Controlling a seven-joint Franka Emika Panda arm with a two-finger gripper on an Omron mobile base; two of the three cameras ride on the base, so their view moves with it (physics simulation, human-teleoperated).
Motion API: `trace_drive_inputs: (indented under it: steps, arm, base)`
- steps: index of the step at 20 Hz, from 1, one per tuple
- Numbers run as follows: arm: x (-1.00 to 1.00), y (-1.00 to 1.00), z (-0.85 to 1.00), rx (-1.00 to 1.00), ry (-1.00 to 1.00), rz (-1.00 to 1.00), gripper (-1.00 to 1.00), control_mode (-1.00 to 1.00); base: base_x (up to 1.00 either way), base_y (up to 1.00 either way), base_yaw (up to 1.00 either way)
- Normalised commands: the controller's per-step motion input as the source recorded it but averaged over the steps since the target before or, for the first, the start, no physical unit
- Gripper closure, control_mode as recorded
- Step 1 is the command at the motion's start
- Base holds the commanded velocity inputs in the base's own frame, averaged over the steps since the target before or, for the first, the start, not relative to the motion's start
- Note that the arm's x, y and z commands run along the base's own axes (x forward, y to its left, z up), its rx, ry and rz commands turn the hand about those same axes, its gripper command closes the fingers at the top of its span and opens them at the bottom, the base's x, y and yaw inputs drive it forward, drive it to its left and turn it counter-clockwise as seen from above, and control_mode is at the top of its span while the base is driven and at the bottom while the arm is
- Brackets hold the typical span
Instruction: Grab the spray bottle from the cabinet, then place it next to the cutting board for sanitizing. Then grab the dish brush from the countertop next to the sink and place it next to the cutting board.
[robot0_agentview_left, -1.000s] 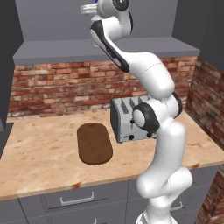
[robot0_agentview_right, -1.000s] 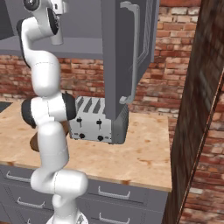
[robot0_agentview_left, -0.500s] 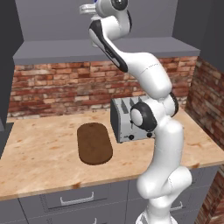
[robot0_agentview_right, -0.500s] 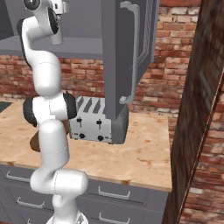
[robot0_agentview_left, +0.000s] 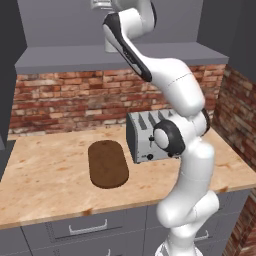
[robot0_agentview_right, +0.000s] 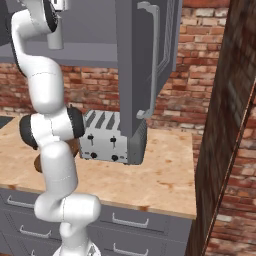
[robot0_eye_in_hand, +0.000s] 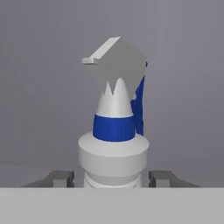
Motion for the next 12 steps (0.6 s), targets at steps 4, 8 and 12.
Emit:
trace_drive_inputs:
  steps: [4, 8, 12]
  arm:
    - [-0.87, -0.02, -0.29, 0.12, 0.00, -0.02, 1.00, -1.00]
    - [-0.96, -0.25, -1.00, 0.09, -0.17, 0.00, 1.00, -1.00]
    - [-1.00, -0.28, -1.00, 0.22, -0.34, 0.00, 1.00, -1.00]
  base:
    - [0.00, 0.00, 0.00]
    - [0.00, 0.00, 0.00]
    - [0.00, 0.00, 0.00]
